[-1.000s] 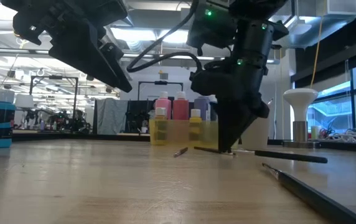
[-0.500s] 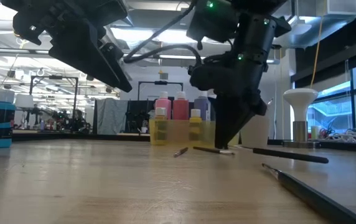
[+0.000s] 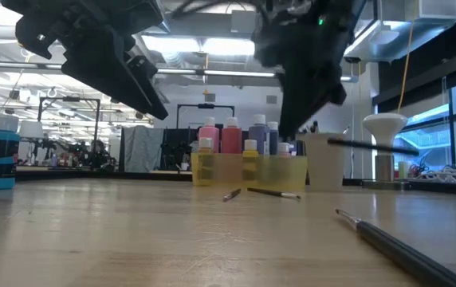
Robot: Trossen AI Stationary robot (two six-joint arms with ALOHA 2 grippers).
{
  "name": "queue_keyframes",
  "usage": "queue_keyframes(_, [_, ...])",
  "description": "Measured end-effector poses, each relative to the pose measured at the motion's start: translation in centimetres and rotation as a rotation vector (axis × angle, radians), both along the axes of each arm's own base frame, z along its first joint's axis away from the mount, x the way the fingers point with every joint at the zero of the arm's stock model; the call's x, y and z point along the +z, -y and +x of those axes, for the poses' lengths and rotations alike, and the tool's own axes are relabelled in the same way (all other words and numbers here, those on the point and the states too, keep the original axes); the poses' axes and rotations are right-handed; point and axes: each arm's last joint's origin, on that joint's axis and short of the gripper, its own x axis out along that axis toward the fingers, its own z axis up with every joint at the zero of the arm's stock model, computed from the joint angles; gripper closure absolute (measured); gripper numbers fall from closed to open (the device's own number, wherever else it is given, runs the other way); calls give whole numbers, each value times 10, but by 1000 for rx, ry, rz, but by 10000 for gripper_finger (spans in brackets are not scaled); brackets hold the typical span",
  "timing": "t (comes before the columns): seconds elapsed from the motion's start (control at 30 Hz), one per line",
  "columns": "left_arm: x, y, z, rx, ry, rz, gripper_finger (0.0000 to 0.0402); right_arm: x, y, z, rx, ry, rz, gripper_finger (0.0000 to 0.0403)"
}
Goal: Pick & Place Paint Supplies
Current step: Put the silver paint brush into the white cup
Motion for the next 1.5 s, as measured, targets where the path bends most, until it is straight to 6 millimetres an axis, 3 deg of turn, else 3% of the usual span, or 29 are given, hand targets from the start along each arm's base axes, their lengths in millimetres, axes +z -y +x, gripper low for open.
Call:
queue_keyframes(0.23, [-1,3,-2,-2,-7,-7,167,51,-2,-28,14,92,-33,403])
queue_keyframes(0.5, [-1,8,-4,-24,-15,0,168,110,9,-85,-84,204,-127,403])
queue_keyframes(0.77, [-1,7,-4,-80,-18,66,169,151,19,-130,-107,376,-284,403])
queue_keyframes(0.97, [-1,6,-4,-106,-23,94,167,146,34,-150,-228,385,-485,403])
queue_keyframes(1.2, [-5,6,-7,-107,-64,101,168,122,40,-163,-256,416,-559,403])
queue_keyframes(1.5, [-22,3,-14,-106,-28,87,169,86,49,-137,-124,715,-647,403])
